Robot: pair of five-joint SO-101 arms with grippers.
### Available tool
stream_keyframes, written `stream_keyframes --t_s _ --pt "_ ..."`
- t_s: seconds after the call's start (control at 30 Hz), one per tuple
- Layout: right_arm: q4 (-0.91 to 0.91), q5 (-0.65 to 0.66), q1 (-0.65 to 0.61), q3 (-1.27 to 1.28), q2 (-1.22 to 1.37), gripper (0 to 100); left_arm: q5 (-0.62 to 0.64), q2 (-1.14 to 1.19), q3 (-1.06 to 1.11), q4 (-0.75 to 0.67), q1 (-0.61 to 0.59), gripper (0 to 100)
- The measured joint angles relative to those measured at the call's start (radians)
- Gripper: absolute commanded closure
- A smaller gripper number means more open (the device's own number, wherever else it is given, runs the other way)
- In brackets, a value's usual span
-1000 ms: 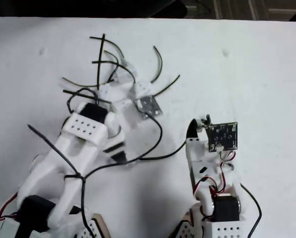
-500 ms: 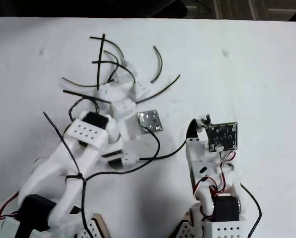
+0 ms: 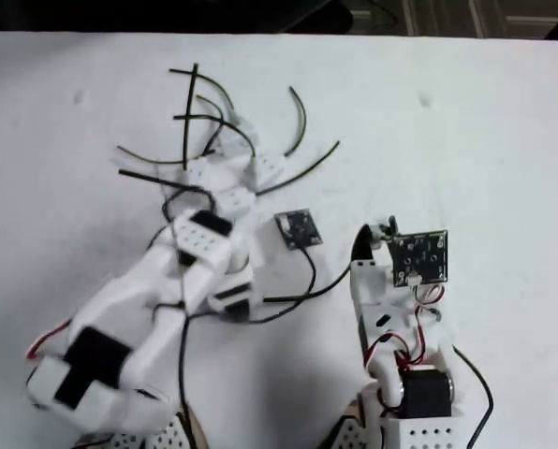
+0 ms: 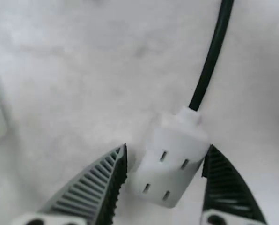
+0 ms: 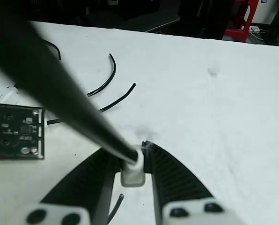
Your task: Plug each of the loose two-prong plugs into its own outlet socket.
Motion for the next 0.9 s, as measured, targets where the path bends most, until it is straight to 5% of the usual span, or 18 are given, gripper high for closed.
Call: stream_keyframes --t_s 0.17,0.4,0.53,0.77,0.9 --pt "0.0 0.0 0.0 0.0 0.0 98.1 0.003 0.149 -0.147 0.086 0.008 98" --pt "0.0 0.0 0.0 0.0 0.0 98.1 0.121 0.183 -0.224 0.097 0.029 98" --pt "0.0 0.0 0.0 0.0 0.0 98.1 0.273 0.186 -0.276 0.083 0.029 95" --pt "0.0 0.0 0.0 0.0 0.0 98.1 0.339 0.192 -0.288 0.069 0.063 74" --pt "0.0 0.0 0.0 0.0 0.0 98.1 0.414 0.192 -0.304 0.069 0.058 74"
